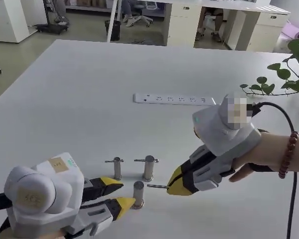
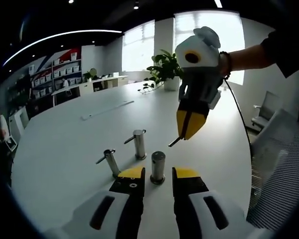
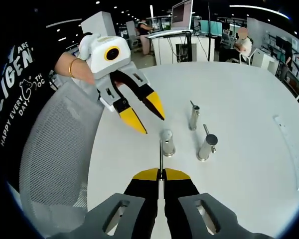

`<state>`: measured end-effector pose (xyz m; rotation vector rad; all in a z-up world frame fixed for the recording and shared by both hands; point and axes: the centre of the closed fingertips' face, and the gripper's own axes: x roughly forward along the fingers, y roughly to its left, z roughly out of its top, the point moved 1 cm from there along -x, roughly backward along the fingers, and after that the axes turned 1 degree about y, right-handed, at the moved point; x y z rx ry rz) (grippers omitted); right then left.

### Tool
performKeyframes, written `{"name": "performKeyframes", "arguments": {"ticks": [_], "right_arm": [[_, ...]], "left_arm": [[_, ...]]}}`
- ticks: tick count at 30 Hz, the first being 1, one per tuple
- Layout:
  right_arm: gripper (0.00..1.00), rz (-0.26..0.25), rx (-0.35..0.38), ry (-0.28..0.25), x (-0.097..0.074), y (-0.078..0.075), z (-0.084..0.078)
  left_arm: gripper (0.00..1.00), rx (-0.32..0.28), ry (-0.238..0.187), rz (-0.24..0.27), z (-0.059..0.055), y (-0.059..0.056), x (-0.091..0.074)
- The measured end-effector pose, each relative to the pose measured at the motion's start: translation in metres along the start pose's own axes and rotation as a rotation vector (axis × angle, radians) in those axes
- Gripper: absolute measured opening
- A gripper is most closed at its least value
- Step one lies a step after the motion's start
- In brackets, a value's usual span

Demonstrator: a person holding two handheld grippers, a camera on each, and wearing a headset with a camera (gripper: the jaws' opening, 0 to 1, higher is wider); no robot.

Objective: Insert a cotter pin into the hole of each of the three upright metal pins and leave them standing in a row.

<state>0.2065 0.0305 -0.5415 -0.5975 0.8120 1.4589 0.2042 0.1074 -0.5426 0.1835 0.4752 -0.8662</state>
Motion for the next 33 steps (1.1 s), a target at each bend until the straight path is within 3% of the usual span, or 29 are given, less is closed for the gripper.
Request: {"name": "performKeyframes", "arguments": {"ticks": [10,20,33], "right_arm": [[0.0,-0.013,0.006,0.034,0.007,-0.009,-0.006],[0.0,0.004,-0.004,0.042,0.011,-0.009,-0.006],[0.0,0.013,-0.017,0.048,0.016,-0.009,-0.004]], "left_arm": [[0.21,-0.012,0.019,0.014,-0.003,0.003,0.014],[0.19,-0.029,0.049,0.002,-0.011,-0.002,0.025],[0.12,-0.059,0.052,0.003,-0.015,0.001,0.032]]}}
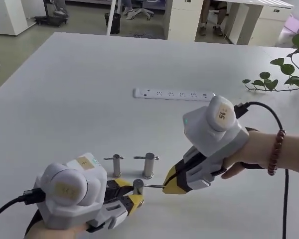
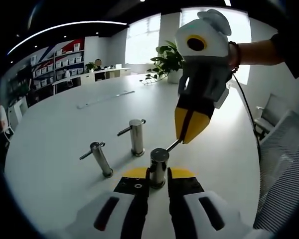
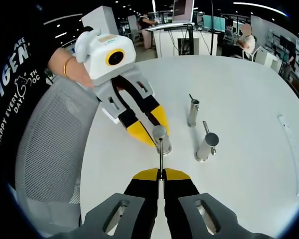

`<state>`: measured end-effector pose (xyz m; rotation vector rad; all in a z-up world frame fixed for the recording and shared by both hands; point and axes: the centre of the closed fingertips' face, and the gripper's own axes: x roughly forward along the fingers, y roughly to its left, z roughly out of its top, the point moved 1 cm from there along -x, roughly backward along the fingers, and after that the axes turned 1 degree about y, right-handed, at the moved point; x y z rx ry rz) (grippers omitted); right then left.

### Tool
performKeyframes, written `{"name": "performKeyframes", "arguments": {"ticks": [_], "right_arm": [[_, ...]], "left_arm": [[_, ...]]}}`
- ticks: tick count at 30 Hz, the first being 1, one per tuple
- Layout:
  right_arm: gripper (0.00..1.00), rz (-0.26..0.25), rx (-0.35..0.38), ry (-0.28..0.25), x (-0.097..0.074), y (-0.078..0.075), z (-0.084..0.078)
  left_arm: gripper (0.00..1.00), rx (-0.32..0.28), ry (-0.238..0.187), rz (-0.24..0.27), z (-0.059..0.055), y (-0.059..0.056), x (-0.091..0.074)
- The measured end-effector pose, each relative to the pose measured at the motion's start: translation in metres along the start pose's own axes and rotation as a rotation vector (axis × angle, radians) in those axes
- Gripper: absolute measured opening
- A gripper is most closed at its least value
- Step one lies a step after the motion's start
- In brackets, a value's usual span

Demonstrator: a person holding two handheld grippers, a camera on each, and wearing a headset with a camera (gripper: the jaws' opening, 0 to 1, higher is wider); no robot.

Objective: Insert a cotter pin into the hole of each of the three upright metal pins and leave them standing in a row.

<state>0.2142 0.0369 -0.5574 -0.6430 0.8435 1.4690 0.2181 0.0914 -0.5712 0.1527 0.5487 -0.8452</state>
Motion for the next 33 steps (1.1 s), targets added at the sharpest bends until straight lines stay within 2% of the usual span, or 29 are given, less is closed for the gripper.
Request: {"name": "performKeyframes", "arguments": {"ticks": [16,33], "right_arm": [[0.0,0.006,-0.022,-0.004,0.003,-0.001,0.007],[0.0,0.011,-0.031,0.002,0.008,0.0,0.016]], "left_arm": [[0.12,0.002,0.003,-0.004,0.0,0.0,0.004],[0.12,-0.029,-0.006,0.002,-0.003,0.001,0.007]]}}
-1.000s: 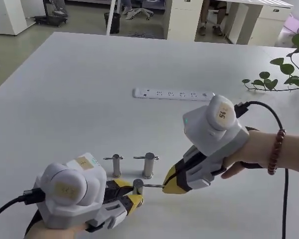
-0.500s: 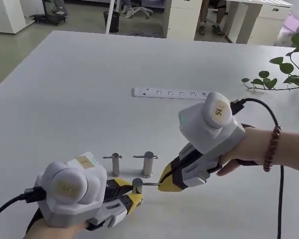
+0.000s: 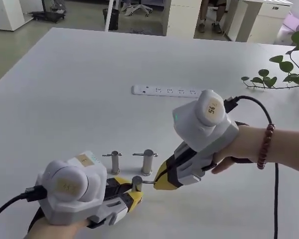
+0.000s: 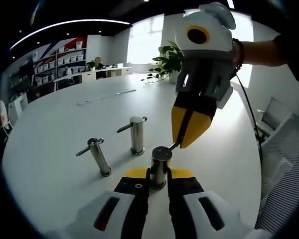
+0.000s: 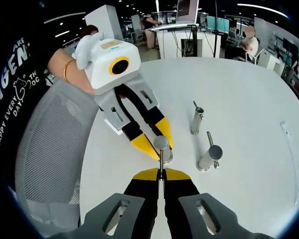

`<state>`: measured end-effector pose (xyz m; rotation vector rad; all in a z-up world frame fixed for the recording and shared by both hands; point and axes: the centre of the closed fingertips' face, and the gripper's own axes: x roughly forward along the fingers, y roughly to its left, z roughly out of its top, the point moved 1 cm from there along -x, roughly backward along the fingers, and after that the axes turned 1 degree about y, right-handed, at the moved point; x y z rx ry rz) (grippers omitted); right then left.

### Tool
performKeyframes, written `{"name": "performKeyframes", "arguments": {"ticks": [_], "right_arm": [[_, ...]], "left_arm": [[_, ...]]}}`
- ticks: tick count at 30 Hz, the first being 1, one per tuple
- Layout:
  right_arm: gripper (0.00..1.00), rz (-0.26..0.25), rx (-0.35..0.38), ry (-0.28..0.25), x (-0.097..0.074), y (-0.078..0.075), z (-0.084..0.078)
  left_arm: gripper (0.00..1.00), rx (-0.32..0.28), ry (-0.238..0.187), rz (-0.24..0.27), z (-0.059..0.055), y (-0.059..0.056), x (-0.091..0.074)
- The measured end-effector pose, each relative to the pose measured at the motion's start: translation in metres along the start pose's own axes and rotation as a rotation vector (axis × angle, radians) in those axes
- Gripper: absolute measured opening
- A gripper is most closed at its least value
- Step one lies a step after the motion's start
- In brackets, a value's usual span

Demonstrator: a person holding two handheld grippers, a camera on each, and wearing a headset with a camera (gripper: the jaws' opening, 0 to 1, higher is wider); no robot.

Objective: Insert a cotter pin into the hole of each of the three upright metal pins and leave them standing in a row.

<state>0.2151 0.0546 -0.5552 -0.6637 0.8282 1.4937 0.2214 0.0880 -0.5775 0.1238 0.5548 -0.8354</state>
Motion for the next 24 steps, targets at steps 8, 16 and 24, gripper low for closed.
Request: {"name": "performKeyframes", "arguments": {"ticks": [8,16,24], "right_arm": [[0.0,0.007,0.004,-0.003,0.0033,0.0004,0.0039],[0.0,0.008,0.015,-0.006,0.0077,0.0001,0.0079],[0.01,-0.003,0.029,-0.009,0.0085,-0.0018,0.0074]], "left_arm": [[0.12,-0.011,-0.003,0.003,-0.0002,0.0001,0.0004],[0.12,-0.024,-0.005,0.003,-0.0009,0.0002,0.0012],[0.12,-0.032,-0.007,0.011,-0.0015,0.0003,0.0025]]}}
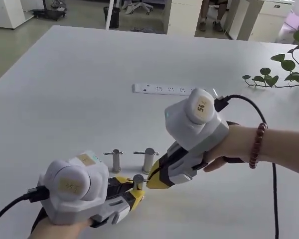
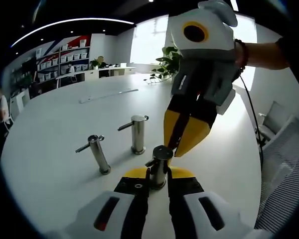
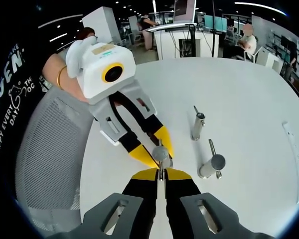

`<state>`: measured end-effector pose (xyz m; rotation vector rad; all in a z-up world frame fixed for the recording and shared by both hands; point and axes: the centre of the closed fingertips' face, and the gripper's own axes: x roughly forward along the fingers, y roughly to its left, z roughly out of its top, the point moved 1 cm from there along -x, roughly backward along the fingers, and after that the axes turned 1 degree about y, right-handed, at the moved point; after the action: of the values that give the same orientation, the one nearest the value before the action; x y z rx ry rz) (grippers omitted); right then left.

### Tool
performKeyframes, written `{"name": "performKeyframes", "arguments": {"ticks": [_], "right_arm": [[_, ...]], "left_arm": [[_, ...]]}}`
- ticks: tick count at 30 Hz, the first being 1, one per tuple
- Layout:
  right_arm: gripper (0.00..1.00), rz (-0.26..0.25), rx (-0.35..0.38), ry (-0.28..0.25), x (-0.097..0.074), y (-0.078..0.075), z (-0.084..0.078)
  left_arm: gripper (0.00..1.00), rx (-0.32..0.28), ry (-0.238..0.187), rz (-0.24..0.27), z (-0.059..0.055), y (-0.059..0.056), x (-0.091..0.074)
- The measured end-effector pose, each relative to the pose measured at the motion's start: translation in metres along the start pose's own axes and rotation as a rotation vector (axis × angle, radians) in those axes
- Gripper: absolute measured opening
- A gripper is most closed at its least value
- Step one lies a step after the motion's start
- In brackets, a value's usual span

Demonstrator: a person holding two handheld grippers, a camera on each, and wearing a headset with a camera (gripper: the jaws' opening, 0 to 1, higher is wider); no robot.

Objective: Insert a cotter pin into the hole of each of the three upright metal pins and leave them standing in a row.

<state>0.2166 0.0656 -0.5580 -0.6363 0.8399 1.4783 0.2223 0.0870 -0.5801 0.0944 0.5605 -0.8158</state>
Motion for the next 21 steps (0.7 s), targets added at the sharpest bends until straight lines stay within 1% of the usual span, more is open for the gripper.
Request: {"name": "performKeyframes", "arguments": {"ticks": [3,6,10,14,17,21], "right_arm": [[0.07,0.003,0.001,-0.004,-0.003,0.001,0.0],[0.12,-0.01,-0.001,-0.007,-0.008,0.0,-0.001],[0.08,-0.017,0.007,-0.001,-0.011,0.0,-0.006],[0.0,-0.02,0.007,0.006,-0.01,0.0,-0.008],[0.0,-0.016,0.019,-0.006,-0.01,0.002,-0.004],[0.0,-0.023,0.005,0.0,-0.01,0.002,-0.001]], "left_arm": [[0.12,0.001,0.001,0.001,0.0,0.0,0.0],[0.12,0.002,0.0,0.004,0.0,0.0,0.0],[0.12,0.001,-0.002,0.005,-0.001,0.0,0.0],[0.12,-0.013,-0.006,0.009,-0.001,0.0,-0.001],[0.13,-0.049,-0.014,0.005,-0.001,0.0,-0.001],[0.13,-0.058,-0.018,0.004,-0.002,0.0,0.0]]}}
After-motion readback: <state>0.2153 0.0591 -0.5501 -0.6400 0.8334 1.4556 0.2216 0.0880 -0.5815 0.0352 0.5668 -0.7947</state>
